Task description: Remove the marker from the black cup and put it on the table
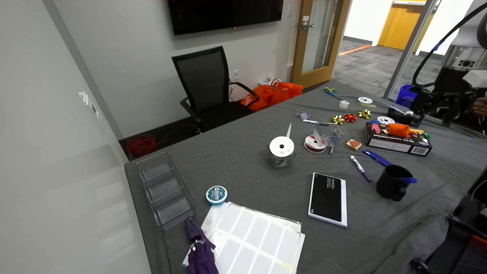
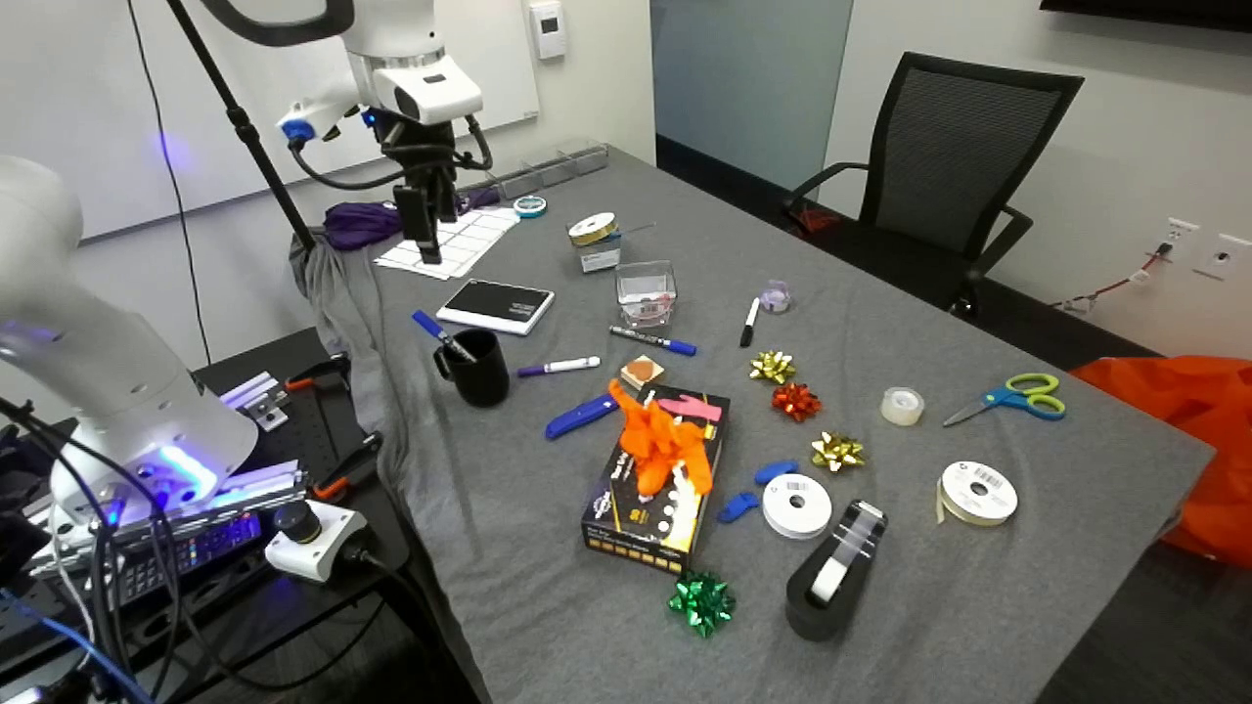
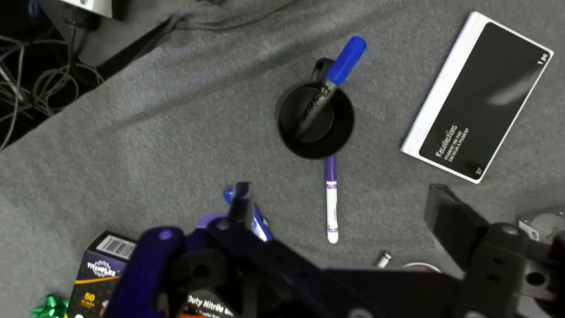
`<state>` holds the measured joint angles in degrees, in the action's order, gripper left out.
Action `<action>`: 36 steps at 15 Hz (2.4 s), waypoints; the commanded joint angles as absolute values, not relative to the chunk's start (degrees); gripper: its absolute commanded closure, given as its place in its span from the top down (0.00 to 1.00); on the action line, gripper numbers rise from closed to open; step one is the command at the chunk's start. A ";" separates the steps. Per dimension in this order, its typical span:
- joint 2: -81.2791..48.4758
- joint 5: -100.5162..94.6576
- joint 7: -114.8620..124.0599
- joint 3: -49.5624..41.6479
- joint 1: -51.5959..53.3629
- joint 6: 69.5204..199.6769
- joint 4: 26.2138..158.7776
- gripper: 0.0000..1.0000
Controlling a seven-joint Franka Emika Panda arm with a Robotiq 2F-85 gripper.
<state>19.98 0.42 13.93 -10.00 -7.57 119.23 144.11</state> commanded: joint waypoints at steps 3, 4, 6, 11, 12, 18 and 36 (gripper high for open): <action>14.78 7.50 12.73 -10.49 -8.87 122.43 147.64 1.00; 14.07 8.72 12.28 -10.67 -8.89 123.28 148.35 1.00; 12.54 11.23 11.53 -10.93 -8.80 124.64 149.29 1.00; 8.81 14.84 10.68 -11.01 -8.83 128.73 150.77 1.00; 8.11 15.18 10.49 -11.05 -8.90 129.47 151.04 1.00; 3.57 18.78 9.42 -11.55 -8.97 134.38 152.34 1.00; -1.45 29.00 4.78 -11.16 -9.10 135.12 152.85 0.19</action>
<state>-0.79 27.34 7.03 -11.63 -8.17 133.94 152.43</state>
